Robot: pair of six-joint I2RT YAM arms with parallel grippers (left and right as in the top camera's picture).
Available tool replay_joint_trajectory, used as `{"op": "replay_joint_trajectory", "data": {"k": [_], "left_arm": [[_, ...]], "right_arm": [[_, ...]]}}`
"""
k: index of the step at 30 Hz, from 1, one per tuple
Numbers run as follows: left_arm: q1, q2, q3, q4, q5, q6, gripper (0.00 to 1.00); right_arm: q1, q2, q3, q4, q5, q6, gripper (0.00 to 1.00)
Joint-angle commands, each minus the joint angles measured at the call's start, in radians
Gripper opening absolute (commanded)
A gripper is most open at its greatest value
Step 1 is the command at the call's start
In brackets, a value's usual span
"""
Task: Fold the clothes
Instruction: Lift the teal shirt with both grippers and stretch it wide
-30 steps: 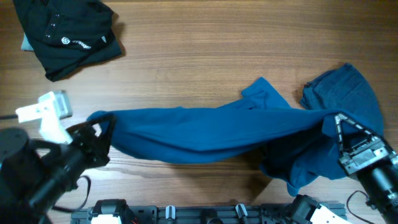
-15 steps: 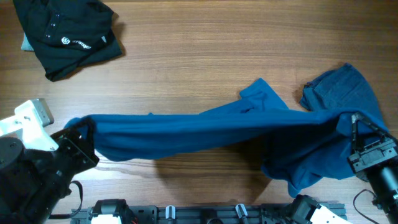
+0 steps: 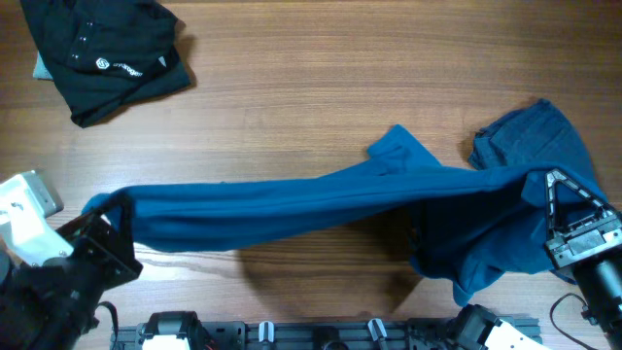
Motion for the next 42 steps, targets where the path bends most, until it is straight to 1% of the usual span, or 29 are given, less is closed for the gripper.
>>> {"op": "replay_joint_trajectory", "data": {"k": [1,5,16,19,20,25,30,38,42], "left_arm": [[-0.004,-0.004,0.030,-0.016,-0.020,-0.014,0.04],[-0.004,-0.004,0.050,-0.022,-0.014,-0.029,0.04],[-0.004,-0.004,0.195,-0.045,-0.013,-0.026,0.04],[-0.004,-0.004,0.222,-0.050,0.028,-0.026,0.04],[-0.004,-0.004,0.229,-0.049,0.039,-0.026,0.04],[-0.003,-0.003,0.282,-0.048,0.046,-0.026,0.04],[-0.003,-0.003,0.333,-0.049,0.045,-0.025,0.04],[-0.003,-0.003,0.360,-0.050,0.046,-0.026,0.04],[-0.003,-0.002,0.359,-0.049,0.045,-0.026,0.04]], "right_arm": [[-0.004,0.006,0.021,0.018,-0.043,0.036,0.04],[-0.004,0.006,0.021,0.016,-0.049,0.087,0.04],[-0.004,0.015,0.016,-0.020,-0.078,0.083,0.04],[-0.004,0.029,0.017,-0.015,-0.092,0.082,0.04],[-0.004,0.032,0.017,-0.009,-0.097,0.077,0.05],[-0.004,0.057,0.038,0.076,-0.143,-0.039,0.04],[-0.004,0.083,0.097,0.090,-0.150,-0.093,0.04],[-0.004,0.093,0.169,0.083,-0.169,-0.127,0.04],[-0.004,0.094,0.176,0.079,-0.172,-0.135,0.04]]}}
